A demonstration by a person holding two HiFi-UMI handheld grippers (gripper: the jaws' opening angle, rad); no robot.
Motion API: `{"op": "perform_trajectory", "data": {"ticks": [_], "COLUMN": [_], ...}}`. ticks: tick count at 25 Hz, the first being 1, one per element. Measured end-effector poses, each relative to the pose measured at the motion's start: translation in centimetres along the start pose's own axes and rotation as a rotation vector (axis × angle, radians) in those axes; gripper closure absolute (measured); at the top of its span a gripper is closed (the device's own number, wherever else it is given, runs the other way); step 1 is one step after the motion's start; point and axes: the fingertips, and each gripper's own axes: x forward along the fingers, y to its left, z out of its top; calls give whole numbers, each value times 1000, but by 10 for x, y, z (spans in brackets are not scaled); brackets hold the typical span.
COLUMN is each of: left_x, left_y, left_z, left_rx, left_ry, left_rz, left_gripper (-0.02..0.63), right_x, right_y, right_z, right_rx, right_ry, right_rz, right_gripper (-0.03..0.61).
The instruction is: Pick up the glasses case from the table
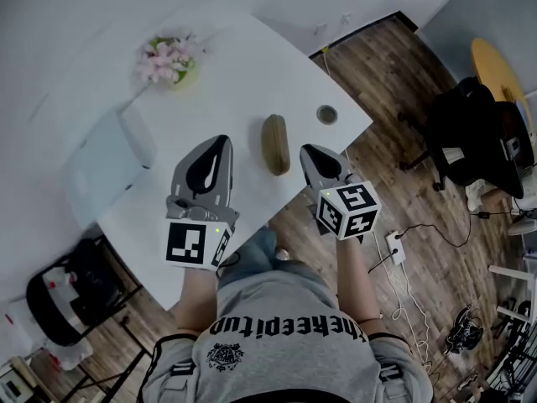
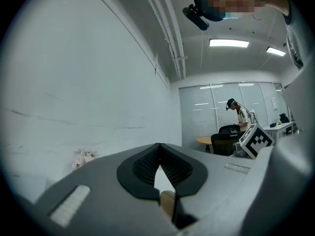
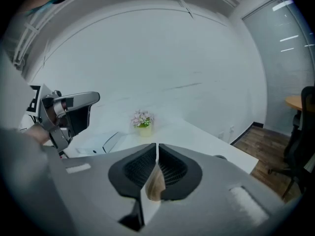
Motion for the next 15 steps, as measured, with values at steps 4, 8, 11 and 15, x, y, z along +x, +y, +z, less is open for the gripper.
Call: {"op": "perform_trajectory", "data": {"ticks": [4, 8, 11, 15], "left_x": [9, 17, 22, 28], "left_y": [10, 19, 26, 35], "left_z": [-7, -13, -18, -26], "left_rx": [-15, -28, -37, -54], "left_ry": [11, 21, 29, 40], "left_rz": [-2, 0, 0, 2], "left_gripper": [595, 595, 595, 595], "right_x": [17, 33, 44, 57], "right_y": [-6, -11, -15, -19], "right_z": [-11, -21, -27, -37], "right_rx": [43, 82, 112, 139], "right_ry": [43, 89, 118, 159], "right_rz": [-9, -16, -25, -34], "right_gripper": [551, 521, 497, 447]}}
